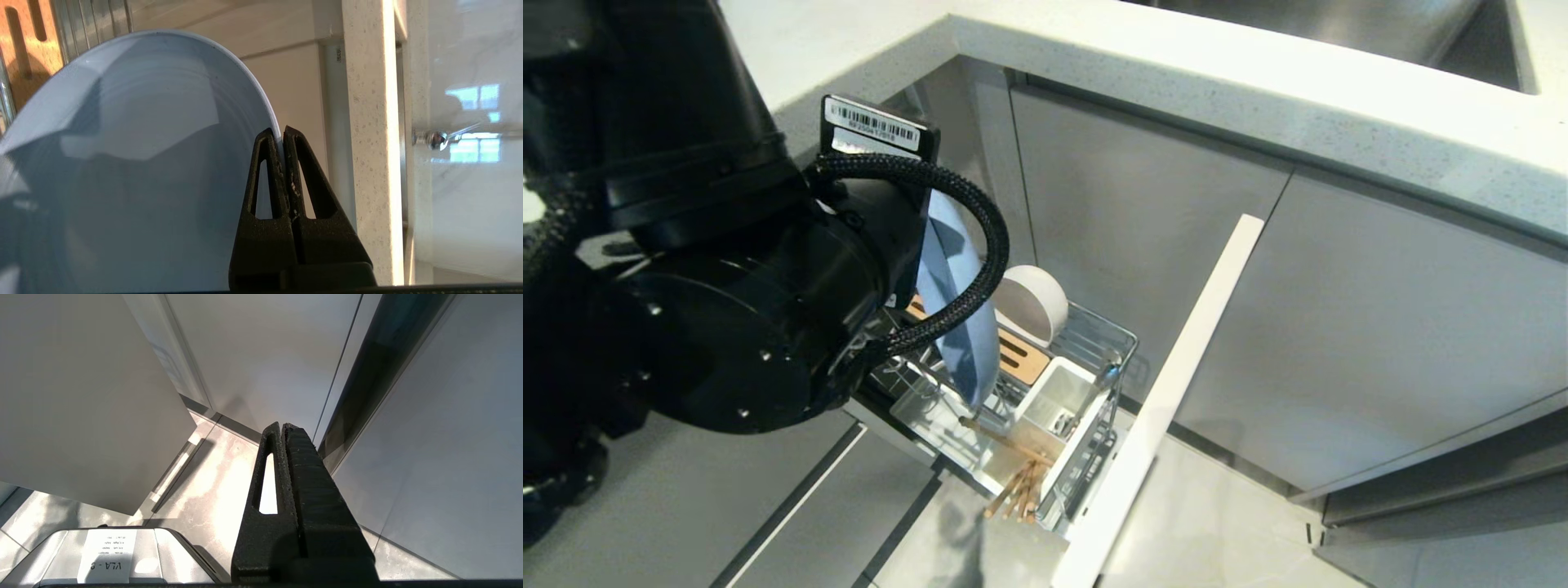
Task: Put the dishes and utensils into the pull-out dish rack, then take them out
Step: Pick up the plate and place it in the cupboard
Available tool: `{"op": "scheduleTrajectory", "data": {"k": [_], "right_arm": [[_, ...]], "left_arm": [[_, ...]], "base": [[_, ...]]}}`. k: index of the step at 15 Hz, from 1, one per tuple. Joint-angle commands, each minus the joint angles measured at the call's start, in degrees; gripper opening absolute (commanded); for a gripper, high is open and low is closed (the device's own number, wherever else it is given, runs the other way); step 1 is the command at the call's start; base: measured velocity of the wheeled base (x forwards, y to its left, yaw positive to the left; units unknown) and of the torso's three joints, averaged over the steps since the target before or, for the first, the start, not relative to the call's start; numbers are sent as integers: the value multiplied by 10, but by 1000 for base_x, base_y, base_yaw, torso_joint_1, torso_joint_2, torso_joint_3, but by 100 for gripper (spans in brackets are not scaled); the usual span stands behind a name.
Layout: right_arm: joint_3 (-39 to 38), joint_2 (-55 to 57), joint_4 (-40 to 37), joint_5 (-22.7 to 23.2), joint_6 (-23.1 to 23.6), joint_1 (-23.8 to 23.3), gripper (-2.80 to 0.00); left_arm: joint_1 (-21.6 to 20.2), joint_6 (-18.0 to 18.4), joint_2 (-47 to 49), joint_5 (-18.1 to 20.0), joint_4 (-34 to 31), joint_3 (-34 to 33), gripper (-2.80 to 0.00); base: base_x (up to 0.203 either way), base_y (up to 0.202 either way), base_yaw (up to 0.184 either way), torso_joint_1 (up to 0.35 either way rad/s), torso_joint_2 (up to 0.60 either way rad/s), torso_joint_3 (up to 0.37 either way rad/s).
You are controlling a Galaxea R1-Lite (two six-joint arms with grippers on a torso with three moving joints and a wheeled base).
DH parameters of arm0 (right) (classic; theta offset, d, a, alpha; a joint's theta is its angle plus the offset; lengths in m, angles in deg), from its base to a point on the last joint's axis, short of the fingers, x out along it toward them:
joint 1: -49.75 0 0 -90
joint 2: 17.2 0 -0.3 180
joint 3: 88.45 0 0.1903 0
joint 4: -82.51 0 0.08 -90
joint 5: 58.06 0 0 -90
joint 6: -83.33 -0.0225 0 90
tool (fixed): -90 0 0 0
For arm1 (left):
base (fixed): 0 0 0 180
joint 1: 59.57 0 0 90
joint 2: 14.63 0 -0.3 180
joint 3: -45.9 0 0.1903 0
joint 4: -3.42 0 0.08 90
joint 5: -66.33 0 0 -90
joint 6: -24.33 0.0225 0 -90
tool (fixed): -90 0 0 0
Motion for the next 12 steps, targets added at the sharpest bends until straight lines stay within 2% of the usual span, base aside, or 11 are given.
{"op": "scheduleTrajectory", "data": {"k": [1,3,7,12], "right_arm": [[-1,-2,1,0,0,0,-280],[-1,-2,0,0,0,1,-280],[-1,-2,1,0,0,0,-280],[-1,-2,0,0,0,1,-280]], "left_arm": [[-12,-19,-1,-6,8,-23,-280],[-19,-55,-1,-4,3,-29,-280],[-30,-75,9,-6,6,-30,-280],[-57,-81,37,-6,30,-32,-280]], "base": [[0,0,0,0,0,0],[0,0,0,0,0,0],[0,0,0,0,0,0],[0,0,0,0,0,0]]}}
